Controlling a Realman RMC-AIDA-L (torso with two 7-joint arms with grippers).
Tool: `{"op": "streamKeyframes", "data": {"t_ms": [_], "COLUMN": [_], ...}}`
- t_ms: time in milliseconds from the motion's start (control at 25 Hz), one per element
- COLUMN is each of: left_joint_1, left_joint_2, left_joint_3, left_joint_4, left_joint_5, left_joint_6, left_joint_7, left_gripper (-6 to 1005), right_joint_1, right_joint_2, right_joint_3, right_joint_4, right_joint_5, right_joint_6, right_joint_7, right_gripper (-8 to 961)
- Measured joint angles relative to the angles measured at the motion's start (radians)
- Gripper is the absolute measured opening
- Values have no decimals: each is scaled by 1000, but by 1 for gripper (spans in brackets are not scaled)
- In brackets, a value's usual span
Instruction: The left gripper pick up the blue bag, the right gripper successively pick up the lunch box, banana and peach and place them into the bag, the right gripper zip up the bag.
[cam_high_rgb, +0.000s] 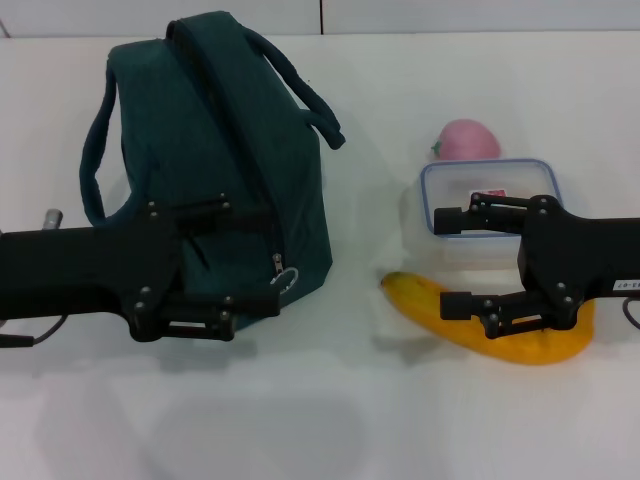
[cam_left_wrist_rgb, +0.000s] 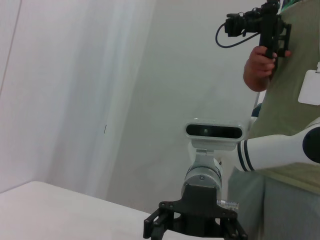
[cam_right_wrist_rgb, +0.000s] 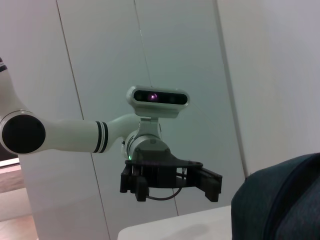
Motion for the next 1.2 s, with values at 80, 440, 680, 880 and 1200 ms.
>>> {"op": "streamKeyframes", "data": {"t_ms": [80, 440, 680, 880, 1200], "left_joint_1": [0, 22, -26, -92, -109], "left_joint_2": [-1, -7, -16, 1, 11], "left_joint_3": [0, -14, -151, -284, -309], "left_joint_4": [0, 88, 105, 116, 290], "left_joint_5": [0, -107, -95, 22, 203], "left_joint_6": [0, 33, 10, -103, -254], "left_joint_7": [1, -27, -150, -317, -578], "left_gripper": [852, 838, 828, 820, 807], "right_joint_1": [0, -23, -43, -74, -91], "right_joint_2": [0, -8, -7, -8, -18], "right_joint_3": [0, 14, 15, 27, 80], "right_joint_4": [1, 1, 1, 12, 22], "right_joint_5": [0, 39, 49, 75, 81], "right_joint_6": [1, 5, 6, 7, 7], "right_joint_7": [0, 0, -20, -52, -58], "right_gripper": [875, 875, 874, 875, 875]}}
